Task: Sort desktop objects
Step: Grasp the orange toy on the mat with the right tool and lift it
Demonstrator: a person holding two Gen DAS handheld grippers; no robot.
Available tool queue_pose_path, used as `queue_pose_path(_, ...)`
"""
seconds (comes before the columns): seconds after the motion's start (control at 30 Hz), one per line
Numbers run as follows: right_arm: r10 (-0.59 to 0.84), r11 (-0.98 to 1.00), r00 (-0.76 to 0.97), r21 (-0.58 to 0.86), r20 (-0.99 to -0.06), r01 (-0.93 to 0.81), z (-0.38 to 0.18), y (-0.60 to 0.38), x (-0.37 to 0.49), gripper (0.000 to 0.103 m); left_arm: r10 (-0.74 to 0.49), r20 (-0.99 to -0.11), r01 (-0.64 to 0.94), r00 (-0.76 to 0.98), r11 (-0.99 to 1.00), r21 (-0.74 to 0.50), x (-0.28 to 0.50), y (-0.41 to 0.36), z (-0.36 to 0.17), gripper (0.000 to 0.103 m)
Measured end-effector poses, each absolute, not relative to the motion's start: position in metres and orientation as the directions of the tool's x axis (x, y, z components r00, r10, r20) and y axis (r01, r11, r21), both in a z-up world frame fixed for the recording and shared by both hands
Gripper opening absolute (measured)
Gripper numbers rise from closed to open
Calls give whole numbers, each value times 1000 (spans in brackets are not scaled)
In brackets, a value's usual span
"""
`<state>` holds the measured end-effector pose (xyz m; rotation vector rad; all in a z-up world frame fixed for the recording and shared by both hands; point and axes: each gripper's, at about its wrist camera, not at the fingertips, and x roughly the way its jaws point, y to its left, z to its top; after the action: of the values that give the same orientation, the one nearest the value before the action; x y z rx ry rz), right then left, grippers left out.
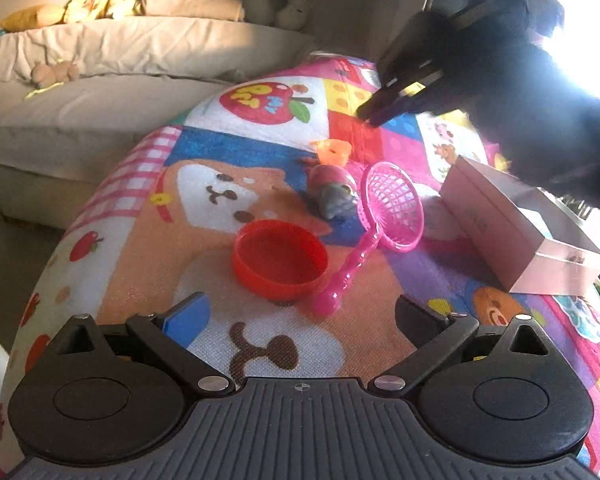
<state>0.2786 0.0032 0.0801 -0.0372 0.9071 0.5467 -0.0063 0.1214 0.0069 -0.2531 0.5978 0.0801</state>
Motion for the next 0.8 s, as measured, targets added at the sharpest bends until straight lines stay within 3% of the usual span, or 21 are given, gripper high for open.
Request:
queue_pose_path(0.23, 468, 854, 515, 218, -718, -472, 113, -28, 259, 9, 11, -595, -140, 804, 975, -170, 0, 116, 7, 102)
queue_pose_path(0.3, 466, 863, 491, 255, -736, -435, 105, -30, 270, 23, 2, -597, -136, 802, 975, -179, 2, 120, 7, 102)
queue_pose_path(0.37, 463, 873, 480, 291, -745, -391, 92, -29, 281, 56, 22, -589, -133, 808, 980, -146, 6, 122, 9, 102)
queue_pose_path(0.4, 461, 875, 473, 295, -751, -383, 84, -25, 286, 58, 48, -580, -137, 813, 984, -111, 8, 123, 11, 102)
queue_pose_path(0.7, 343, 899, 488, 129, -803, -419, 32, 48, 324, 59, 36, -574, -122, 818, 986, -112, 14, 129, 7, 102)
queue_pose_path(0.77, 300, 898, 497, 65, -814, -436, 24, 58, 325, 44, 31, -567, -119, 823, 986, -119, 12, 130, 7, 102)
queue_pose_path(0.8, 296, 896, 492, 60, -819, -440, 23, 59, 325, 44, 28, -565, -119, 824, 985, -123, 12, 130, 6, 102)
